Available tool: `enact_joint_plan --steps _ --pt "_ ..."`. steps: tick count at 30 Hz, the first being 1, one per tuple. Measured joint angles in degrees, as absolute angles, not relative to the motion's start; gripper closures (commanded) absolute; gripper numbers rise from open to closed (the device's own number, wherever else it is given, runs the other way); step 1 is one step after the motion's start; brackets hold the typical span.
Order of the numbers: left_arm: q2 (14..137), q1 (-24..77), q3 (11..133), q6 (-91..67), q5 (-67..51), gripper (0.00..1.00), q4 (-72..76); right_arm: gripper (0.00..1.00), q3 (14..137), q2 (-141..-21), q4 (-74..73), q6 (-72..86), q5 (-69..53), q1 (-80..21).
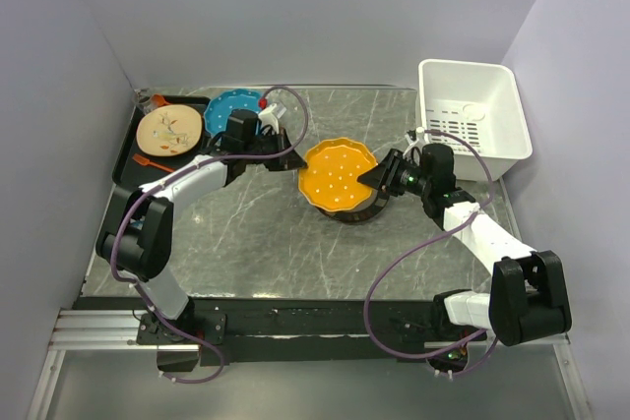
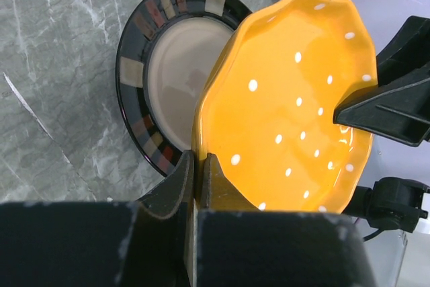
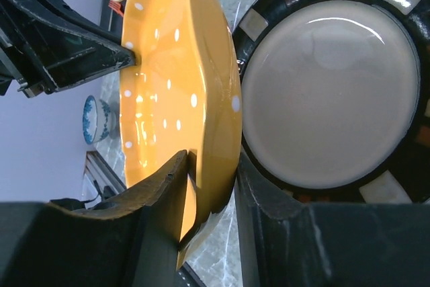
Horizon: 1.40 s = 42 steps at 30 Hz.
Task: Place the plates into the plastic bin on the countertop
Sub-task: Pick up the plate at the center of the board, then place the plate in the plastic bin.
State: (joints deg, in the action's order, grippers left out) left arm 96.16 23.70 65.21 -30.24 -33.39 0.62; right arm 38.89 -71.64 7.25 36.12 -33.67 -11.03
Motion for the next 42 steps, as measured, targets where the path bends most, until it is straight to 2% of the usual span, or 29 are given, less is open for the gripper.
enact_joint_plan --steps 4,7,8,13,16,34,42 --pt "96.16 23.9 65.23 -29.43 -32.67 0.87 -0.27 1.0 38.89 -71.7 7.22 36.18 -33.69 -11.03" --pt "96.16 23.99 65.28 -29.28 -31.53 0.77 -1.32 1.0 38.87 -71.77 7.22 36.12 -33.89 -11.05" --pt "96.16 24.03 65.28 -29.26 -31.14 0.68 -1.63 1.0 38.87 -71.77 7.22 36.03 -34.06 -11.05" --pt "95.94 23.99 66.61 -28.82 -29.87 0.37 -1.89 1.0 38.83 -72.05 5.04 34.15 -33.43 -11.09" --pt "94.7 24.03 67.05 -28.34 -28.93 0.27 -1.91 1.0 38.41 -72.31 4.16 33.74 -33.32 -11.09" --pt "90.35 24.03 67.05 -27.53 -22.11 0.05 -2.02 1.0 38.28 -72.31 1.69 32.93 -32.99 -11.09" --pt "89.73 24.03 67.05 -27.49 -18.94 0.02 -2.37 1.0 39.57 -72.29 0.01 32.27 -32.93 -11.09"
